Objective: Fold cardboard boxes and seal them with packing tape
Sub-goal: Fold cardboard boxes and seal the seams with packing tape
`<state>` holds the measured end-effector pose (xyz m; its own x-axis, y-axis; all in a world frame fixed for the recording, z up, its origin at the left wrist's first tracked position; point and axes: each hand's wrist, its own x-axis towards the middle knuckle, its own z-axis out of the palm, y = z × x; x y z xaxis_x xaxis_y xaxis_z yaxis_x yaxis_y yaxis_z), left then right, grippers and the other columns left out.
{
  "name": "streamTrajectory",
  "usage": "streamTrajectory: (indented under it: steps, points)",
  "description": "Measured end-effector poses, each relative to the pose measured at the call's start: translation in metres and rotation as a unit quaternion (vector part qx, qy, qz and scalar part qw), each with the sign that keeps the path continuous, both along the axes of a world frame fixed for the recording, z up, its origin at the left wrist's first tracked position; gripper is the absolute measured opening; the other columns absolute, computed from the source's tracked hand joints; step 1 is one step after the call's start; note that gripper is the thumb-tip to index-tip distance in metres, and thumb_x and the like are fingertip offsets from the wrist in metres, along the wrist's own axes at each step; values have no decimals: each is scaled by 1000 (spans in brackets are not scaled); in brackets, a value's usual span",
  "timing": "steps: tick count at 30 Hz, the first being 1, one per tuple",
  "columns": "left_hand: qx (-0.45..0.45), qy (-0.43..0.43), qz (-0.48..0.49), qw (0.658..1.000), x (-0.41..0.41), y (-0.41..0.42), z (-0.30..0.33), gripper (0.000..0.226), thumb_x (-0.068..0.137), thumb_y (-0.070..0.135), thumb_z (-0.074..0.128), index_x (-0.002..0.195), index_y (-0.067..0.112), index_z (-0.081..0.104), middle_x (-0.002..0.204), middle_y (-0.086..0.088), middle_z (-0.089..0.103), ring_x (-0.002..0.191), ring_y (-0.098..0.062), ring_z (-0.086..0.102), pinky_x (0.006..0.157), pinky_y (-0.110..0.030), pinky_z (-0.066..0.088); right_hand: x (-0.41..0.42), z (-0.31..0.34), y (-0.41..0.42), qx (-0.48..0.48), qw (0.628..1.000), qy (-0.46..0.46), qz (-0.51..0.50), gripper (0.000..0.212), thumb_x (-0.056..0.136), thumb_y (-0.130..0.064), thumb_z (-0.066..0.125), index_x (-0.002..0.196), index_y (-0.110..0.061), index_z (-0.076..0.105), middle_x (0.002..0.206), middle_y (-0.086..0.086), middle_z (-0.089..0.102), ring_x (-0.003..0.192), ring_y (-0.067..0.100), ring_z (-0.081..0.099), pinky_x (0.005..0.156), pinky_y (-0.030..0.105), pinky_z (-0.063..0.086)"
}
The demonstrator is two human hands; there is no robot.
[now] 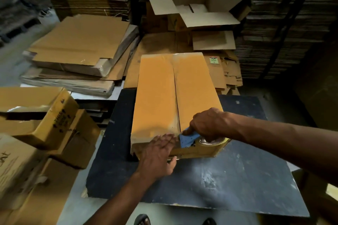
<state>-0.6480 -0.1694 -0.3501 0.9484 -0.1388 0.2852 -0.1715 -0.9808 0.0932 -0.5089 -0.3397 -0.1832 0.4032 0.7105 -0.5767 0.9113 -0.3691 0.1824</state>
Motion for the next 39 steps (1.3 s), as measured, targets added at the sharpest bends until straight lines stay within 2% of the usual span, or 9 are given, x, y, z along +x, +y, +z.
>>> streamTrajectory:
  steps: [2,4,7,13,16,21,25,30,39]
  points:
    - [18,-21,10,1000,4,2,-5,60,74,46,86,127,20,73,130,0,72,115,-14,70,103,-34,50,5,3,-10,-5,1000,4,-6,64,99,-22,62,155,-42,38,126,-1,62,108,21,62,76,35,51]
    - [14,-45,5,999,9,4,-14,40,92,37,65,125,19,74,129,0,72,115,-14,71,104,-35,48,14,7,-29,-26,1000,-9,0,62,99,-24,63,153,-44,40,126,-1,63,113,24,61,86,44,53]
    - [-11,-52,-15,998,9,5,-22,43,97,27,47,131,15,71,134,-4,69,120,-17,68,108,-38,45,26,7,-67,-53,998,-7,-25,63,99,-26,62,152,-49,38,124,-4,63,115,24,60,92,50,53]
    - [-52,-14,-22,998,5,9,-17,56,89,7,76,142,17,61,145,-1,59,131,-17,61,109,-42,51,31,-3,-93,-45,998,-23,-45,68,99,-31,64,153,-52,31,125,-1,57,119,24,55,99,54,47]
    - [-26,1,-22,999,5,3,-4,48,96,24,63,143,16,59,147,1,53,132,-19,60,115,-43,41,27,-3,-92,-68,996,-34,-49,73,97,-34,67,156,-51,27,132,5,51,126,27,49,104,55,40]
    - [3,36,-14,999,18,-55,37,70,90,59,53,142,13,61,144,-8,62,132,-24,60,116,-42,34,26,-4,-101,-50,997,-15,-61,70,96,-39,66,155,-49,30,133,6,50,128,28,45,107,56,37]
    - [-19,136,-52,989,52,-112,34,78,97,59,48,160,16,34,163,-7,39,149,-23,38,125,-37,22,30,-5,-103,-41,997,-2,-73,57,101,-43,58,153,-50,34,133,6,52,129,28,46,107,56,37]
    - [-15,95,-30,995,47,-109,13,76,83,51,68,149,15,54,149,-4,58,135,-19,57,115,-30,28,39,-2,-123,-1,999,23,-43,55,102,-45,52,154,-50,33,127,-2,58,124,23,49,103,56,40]
    - [-22,88,5,996,44,-114,8,80,88,60,54,155,18,46,159,0,45,145,-12,41,120,-38,30,66,5,-201,-19,997,15,-72,68,102,-53,52,156,-58,12,146,3,46,139,28,39,110,60,31]
